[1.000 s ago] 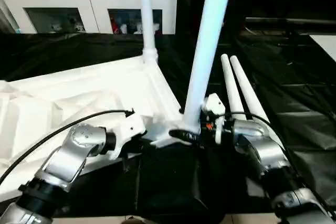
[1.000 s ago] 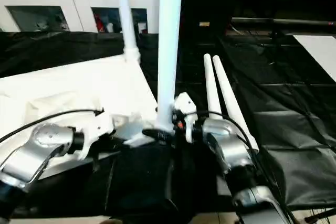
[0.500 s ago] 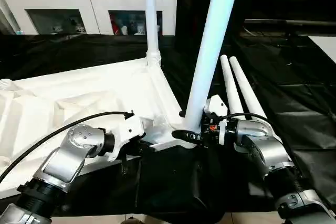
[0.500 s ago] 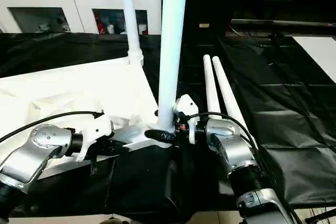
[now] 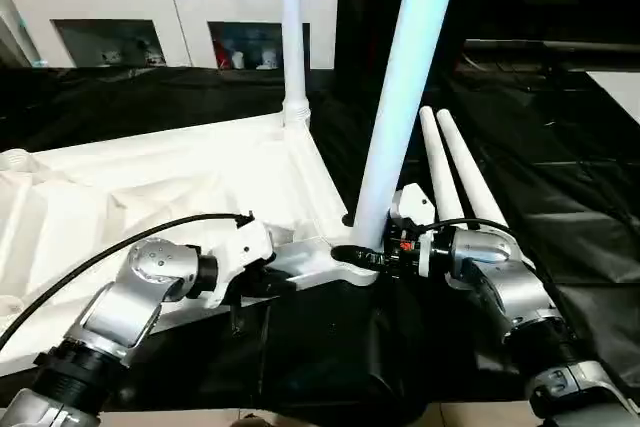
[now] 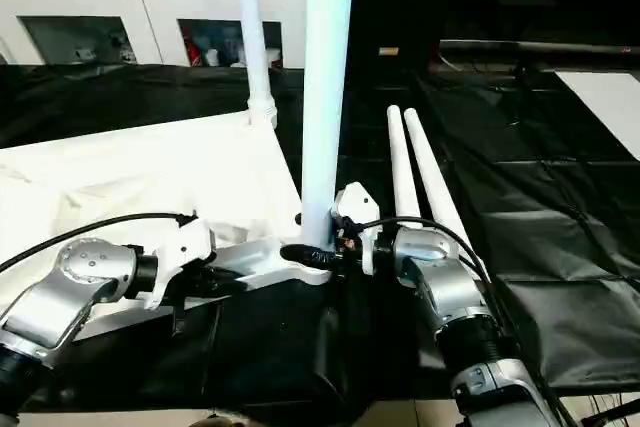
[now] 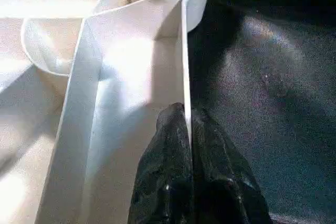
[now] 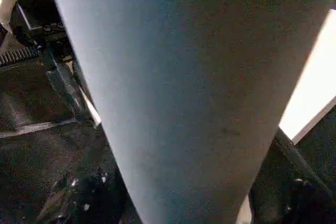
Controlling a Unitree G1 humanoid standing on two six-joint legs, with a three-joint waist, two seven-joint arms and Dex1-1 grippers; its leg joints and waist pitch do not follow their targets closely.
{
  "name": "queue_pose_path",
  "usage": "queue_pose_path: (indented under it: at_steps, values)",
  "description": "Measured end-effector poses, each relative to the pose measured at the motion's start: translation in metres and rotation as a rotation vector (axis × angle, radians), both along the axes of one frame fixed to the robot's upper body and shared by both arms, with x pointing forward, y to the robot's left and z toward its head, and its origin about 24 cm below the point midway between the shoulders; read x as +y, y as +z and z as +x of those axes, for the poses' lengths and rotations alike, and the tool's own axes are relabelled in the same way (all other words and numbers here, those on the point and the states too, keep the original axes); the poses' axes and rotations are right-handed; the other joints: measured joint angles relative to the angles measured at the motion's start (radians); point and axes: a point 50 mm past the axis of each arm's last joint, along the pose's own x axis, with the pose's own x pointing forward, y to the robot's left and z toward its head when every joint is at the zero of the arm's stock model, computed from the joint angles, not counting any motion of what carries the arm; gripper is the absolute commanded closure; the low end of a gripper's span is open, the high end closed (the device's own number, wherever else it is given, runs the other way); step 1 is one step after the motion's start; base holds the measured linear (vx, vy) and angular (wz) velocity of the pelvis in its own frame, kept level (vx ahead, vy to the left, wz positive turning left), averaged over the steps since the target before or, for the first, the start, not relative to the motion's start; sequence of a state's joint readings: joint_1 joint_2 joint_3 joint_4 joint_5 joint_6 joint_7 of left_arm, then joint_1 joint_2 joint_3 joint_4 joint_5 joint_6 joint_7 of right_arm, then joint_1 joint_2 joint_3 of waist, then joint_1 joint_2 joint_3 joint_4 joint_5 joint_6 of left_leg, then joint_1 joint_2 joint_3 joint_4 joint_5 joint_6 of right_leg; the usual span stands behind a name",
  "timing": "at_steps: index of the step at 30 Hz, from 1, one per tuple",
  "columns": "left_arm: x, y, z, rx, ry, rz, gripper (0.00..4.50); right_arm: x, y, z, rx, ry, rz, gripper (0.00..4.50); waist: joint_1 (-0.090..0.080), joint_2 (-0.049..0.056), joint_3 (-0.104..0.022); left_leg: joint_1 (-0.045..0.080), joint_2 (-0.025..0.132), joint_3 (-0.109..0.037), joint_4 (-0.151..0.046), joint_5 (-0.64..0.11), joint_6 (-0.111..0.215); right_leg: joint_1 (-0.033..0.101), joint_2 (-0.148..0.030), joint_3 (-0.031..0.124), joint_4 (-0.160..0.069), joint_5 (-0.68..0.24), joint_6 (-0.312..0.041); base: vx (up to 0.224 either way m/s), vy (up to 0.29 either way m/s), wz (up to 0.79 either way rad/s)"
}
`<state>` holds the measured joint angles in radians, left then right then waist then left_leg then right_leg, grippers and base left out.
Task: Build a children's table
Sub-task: Rotate leg to tighten
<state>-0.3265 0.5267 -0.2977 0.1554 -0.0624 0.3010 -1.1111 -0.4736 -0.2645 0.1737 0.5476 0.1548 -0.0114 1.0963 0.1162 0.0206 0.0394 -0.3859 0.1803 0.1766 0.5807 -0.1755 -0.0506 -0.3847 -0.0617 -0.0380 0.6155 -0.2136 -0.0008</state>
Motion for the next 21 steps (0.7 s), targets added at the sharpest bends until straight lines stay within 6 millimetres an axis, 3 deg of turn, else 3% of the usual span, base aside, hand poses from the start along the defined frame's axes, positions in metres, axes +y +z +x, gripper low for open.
queue_pose_path:
  at_steps: [21]
  values:
    - [0.0023, -0.0008, 0.0002, 0.007, 0.005, 0.003, 4.5, 0.001, -0.0069, 0.0031, 0.093, -0.067, 0.103, 2.05, -0.005, 0.001, -0.001, 0.002, 0.001, 0.0, 0.005, 0.0, 0.0, 0.001, 0.0, 0.0, 0.004, 0.0, 0.0, 0.0, 0.0, 0.0]
